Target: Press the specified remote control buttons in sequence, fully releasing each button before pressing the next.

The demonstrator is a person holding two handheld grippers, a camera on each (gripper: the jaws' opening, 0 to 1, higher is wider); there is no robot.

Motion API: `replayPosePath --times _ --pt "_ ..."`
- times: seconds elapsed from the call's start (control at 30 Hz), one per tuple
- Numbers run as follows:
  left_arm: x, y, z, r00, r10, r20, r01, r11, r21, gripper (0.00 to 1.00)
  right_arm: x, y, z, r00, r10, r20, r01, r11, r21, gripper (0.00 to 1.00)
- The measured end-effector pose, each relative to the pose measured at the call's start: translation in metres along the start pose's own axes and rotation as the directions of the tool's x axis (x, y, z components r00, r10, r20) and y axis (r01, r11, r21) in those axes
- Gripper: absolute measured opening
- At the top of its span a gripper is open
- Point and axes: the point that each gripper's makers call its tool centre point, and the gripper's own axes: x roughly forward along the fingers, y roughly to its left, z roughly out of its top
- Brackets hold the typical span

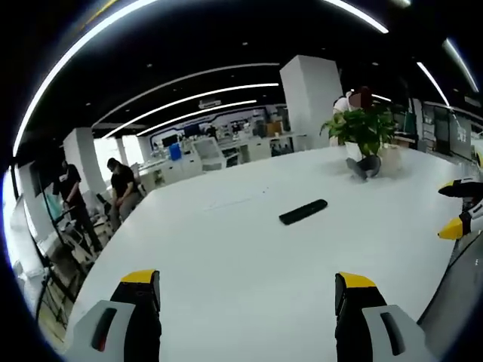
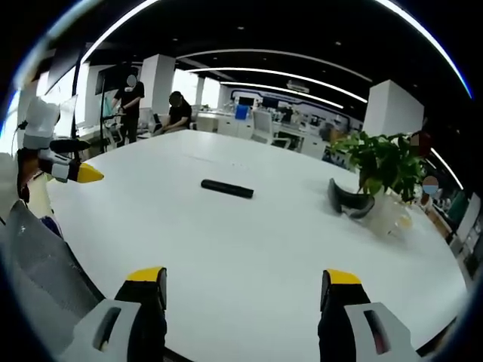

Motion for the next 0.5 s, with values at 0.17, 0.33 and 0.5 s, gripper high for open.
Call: replayPosePath --times 0.17,0.33,0.5 --pt "0.014 -0.005 0.011 0.999 -0.035 -0.002 0.035 0.999 0.034 1.0 0.0 0.0 -0.001 1.0 0.0 -0.004 0.0 1.0 0.002 0.83" --pt "0.032 -0.008 0.023 0.998 -0.06 0.0 0.059 0.996 0.071 1.0 0.001 0.0 -0.002 1.0 0.004 -0.011 -0.004 1.0 0.006 0.82" --pt "0.051 -0.013 0.039 0.997 -0.082 -0.009 0.082 0.992 0.096 1.0 0.001 0.001 -0.003 1.0 0.006 -0.017 -0.006 1.0 0.004 0.81"
